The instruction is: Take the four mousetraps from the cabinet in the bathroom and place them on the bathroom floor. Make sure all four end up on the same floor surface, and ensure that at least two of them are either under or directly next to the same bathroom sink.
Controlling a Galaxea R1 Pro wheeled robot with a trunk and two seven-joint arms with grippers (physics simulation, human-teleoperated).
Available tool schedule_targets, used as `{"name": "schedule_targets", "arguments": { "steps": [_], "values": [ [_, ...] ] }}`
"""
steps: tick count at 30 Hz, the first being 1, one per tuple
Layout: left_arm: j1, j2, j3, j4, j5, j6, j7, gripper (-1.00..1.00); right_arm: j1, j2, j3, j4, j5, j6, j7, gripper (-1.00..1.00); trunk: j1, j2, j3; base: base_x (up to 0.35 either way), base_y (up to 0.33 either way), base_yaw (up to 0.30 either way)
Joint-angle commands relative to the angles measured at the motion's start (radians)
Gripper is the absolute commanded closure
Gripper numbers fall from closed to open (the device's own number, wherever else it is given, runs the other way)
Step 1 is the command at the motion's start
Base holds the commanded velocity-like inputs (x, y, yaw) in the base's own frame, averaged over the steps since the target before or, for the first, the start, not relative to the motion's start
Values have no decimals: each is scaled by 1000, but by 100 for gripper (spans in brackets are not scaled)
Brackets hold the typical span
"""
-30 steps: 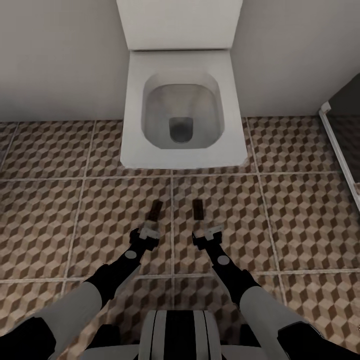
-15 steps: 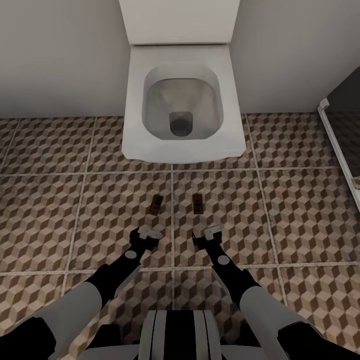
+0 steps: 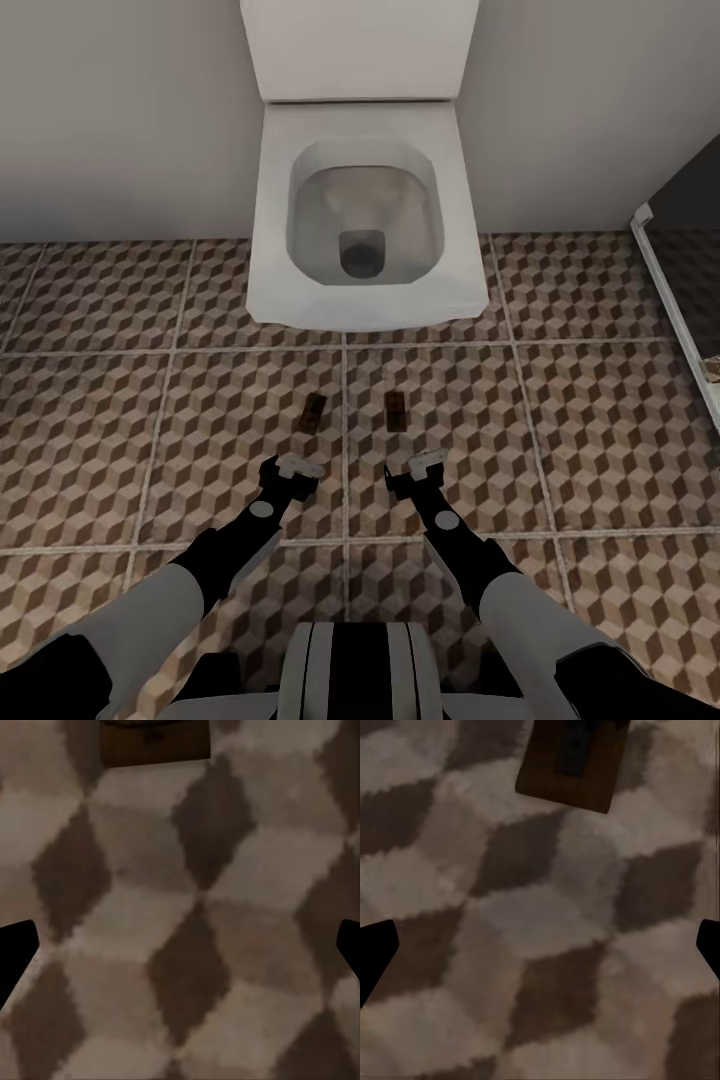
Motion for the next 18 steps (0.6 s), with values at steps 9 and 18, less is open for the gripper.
{"name": "schedule_targets", "arguments": {
  "steps": [9,18],
  "values": [
    [-1,2,-9,-1,8,2,9,-100,0,0,4,2,10,-1,-10,-100,-4,2,34,0,0,0],
    [-1,2,-9,-1,9,2,9,-100,0,0,4,1,10,-1,-10,-100,-8,4,69,0,0,0]
  ]
}}
